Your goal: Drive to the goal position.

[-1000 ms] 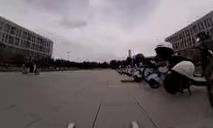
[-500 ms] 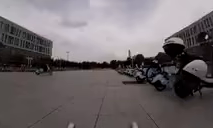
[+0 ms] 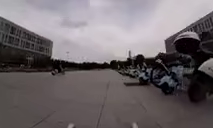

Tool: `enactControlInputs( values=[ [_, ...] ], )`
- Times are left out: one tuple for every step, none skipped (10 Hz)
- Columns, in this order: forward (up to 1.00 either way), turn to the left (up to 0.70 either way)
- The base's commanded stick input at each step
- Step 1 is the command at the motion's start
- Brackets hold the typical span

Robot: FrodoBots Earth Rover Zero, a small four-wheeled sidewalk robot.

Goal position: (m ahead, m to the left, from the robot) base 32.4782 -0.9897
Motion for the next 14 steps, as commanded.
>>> enactControlInputs(
  values=[
    [0.7,0.0],
    [0.7,0.0],
    [0.7,-0.27],
    [0.7,-0.27],
    [0.7,-0.27],
    [0.7,-0.03],
    [0.7,0.0],
    [0.7,0.0],
    [0.7,0.0],
    [0.7,0.0],
    [0.7,0.0],
    [0.7,0.0],
    [0.7,0.0],
    [0.7,0.0]
  ],
)
